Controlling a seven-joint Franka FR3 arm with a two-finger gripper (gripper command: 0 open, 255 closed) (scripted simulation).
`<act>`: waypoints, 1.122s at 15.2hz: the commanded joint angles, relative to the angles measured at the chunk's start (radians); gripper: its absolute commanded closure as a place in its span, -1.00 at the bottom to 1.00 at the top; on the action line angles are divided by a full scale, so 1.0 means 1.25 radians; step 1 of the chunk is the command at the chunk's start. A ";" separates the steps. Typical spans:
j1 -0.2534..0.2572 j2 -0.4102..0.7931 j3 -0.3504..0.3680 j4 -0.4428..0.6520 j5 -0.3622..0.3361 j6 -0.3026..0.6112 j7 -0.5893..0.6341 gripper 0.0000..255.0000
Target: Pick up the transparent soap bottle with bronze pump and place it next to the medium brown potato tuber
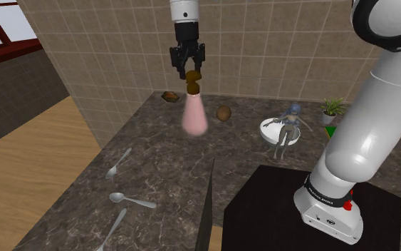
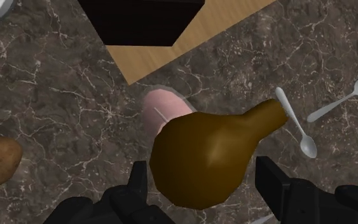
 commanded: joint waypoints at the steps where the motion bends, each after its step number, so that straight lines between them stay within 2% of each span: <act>1: -0.018 -0.038 -0.019 -0.046 0.002 0.003 -0.040 1.00; 9: -0.090 -0.135 -0.111 -0.149 -0.021 -0.012 -0.203 1.00; 17: -0.089 -0.146 -0.110 -0.246 -0.021 0.075 -0.211 1.00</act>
